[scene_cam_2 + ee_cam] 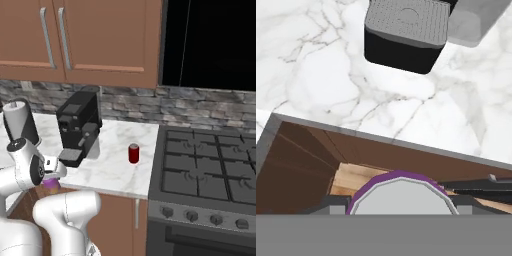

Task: Four empty soda cans are scattered around the kitchen. Gather all the cans and cluster them next to the stove for recycling.

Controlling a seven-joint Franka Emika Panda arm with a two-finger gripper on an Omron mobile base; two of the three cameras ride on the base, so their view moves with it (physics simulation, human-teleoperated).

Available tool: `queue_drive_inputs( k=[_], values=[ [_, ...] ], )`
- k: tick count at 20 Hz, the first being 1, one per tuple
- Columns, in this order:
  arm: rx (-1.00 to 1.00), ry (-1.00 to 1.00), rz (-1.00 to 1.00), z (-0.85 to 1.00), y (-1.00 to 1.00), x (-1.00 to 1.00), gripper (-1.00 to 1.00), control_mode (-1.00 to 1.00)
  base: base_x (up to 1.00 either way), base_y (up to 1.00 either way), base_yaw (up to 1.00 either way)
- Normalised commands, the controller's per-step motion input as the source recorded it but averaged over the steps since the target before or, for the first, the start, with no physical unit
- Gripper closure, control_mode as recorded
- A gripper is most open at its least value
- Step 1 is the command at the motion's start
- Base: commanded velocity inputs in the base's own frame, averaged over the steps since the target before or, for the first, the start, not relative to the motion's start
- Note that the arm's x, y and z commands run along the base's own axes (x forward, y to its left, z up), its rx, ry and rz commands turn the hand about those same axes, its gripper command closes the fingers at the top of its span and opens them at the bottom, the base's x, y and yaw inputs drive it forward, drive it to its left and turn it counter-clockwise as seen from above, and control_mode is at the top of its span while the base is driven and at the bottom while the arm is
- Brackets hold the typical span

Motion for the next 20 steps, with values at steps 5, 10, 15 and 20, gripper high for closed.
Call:
queue_drive_inputs(
  k=[5, 10, 15, 20],
  values=[
    [0.0, 0.0, 0.0, 0.0, 0.0, 0.0, 1.0, 1.0, -0.27, -0.34, 0.0],
    [0.0, 0.0, 0.0, 0.0, 0.0, 0.0, 1.0, 1.0, -0.36, -0.34, 0.0],
    [0.0, 0.0, 0.0, 0.0, 0.0, 0.0, 1.0, 1.0, -0.14, -0.39, 0.0],
    [0.0, 0.0, 0.0, 0.0, 0.0, 0.0, 1.0, 1.0, -0.02, -0.48, 0.0]
  ],
)
